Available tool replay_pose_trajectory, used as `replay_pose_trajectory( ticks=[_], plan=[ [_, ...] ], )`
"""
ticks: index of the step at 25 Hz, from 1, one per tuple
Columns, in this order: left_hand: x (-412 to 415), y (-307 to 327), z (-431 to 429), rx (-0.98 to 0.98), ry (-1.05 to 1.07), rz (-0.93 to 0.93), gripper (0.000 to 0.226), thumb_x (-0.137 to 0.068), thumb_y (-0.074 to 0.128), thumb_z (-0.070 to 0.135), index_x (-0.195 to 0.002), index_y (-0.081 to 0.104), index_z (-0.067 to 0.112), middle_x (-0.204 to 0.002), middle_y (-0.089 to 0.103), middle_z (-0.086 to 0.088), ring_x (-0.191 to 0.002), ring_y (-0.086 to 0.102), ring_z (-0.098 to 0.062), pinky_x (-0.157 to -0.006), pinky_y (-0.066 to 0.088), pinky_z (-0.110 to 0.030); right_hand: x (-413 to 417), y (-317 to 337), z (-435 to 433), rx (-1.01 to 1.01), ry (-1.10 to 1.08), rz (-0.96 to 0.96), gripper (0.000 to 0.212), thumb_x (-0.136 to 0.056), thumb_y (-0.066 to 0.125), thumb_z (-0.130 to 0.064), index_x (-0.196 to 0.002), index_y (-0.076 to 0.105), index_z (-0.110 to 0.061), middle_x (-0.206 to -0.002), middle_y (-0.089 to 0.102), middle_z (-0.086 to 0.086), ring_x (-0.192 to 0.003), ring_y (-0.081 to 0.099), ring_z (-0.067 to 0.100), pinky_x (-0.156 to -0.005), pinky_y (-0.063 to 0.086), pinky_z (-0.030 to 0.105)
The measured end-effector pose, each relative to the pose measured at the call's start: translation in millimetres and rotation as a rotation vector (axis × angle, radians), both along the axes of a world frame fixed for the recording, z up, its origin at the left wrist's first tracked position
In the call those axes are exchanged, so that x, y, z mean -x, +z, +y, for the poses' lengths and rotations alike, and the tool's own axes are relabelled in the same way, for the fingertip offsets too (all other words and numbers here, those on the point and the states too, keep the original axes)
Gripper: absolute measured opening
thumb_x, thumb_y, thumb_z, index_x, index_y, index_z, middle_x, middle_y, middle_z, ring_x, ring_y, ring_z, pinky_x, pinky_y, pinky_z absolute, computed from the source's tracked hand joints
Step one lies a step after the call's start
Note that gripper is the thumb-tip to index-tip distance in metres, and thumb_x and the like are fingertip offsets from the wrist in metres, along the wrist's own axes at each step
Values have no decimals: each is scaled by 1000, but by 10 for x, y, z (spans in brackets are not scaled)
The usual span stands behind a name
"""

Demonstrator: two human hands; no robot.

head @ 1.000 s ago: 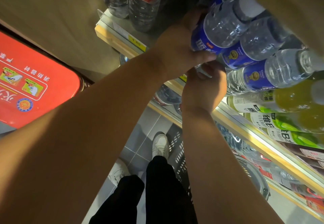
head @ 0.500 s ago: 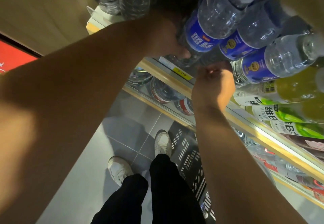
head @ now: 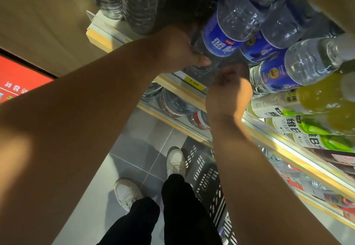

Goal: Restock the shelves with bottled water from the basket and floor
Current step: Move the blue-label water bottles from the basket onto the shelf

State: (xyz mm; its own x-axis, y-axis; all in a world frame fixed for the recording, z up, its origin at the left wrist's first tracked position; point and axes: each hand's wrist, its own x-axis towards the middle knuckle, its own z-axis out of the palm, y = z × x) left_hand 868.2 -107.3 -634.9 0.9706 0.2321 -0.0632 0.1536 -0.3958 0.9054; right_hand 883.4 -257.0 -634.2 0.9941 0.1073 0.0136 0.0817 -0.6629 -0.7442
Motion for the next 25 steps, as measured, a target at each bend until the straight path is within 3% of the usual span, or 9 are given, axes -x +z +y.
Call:
replay_pose_trajectory(
  ticks=[8, 12, 14, 19, 23, 25],
  plan=[
    [-117, -96, 61, -91, 11, 3, 75, -81, 78, 25, -144, 37, 18, -141, 52, 4, -124, 50, -6, -104, 43, -24, -59, -96, 26, -31, 14, -70, 25, -83, 46, 3, -87, 47, -22, -84, 62, 5, -75, 59, 25, -61, 43, 29],
    [-170, -152, 49, -123, 24, -3, 74, -82, 77, 27, -144, 38, 17, -141, 52, 2, -125, 50, -7, -104, 43, -26, -93, -117, 38, -29, -2, -67, 29, -83, 46, 6, -86, 46, -23, -80, 58, -2, -72, 56, 17, -59, 37, 17],
    [-208, -166, 11, -143, 14, 0, 73, -82, 77, 28, -144, 38, 17, -141, 52, 1, -125, 50, -8, -104, 43, -27, -108, -130, 28, -41, 5, -84, 31, -81, 46, 8, -84, 46, -22, -72, 51, -10, -65, 50, 5, -56, 33, 8],
    [-241, -147, 24, -203, 13, 2, 72, -83, 76, 31, -144, 39, 17, -141, 52, 0, -125, 50, -10, -106, 43, -31, -138, -158, -20, -75, 48, -141, 31, -76, 49, 11, -80, 48, -20, -62, 43, -18, -61, 49, -12, -54, 33, 3],
    [-207, -137, 23, -238, 10, 33, 70, -85, 74, 33, -143, 40, 17, -141, 52, -2, -125, 51, -13, -107, 44, -36, -214, -138, -88, -17, 102, -100, 25, -78, 48, 10, -81, 52, -15, -61, 45, -14, -56, 48, -7, -54, 33, 3],
    [-179, -103, 13, -250, 8, 59, 67, -86, 72, 35, -143, 41, 14, -140, 53, -4, -126, 51, -16, -106, 43, -30, -233, -154, -112, -16, 119, -100, 22, -77, 48, 9, -82, 55, -11, -62, 46, -15, -56, 46, -4, -55, 32, 5]
  ],
)
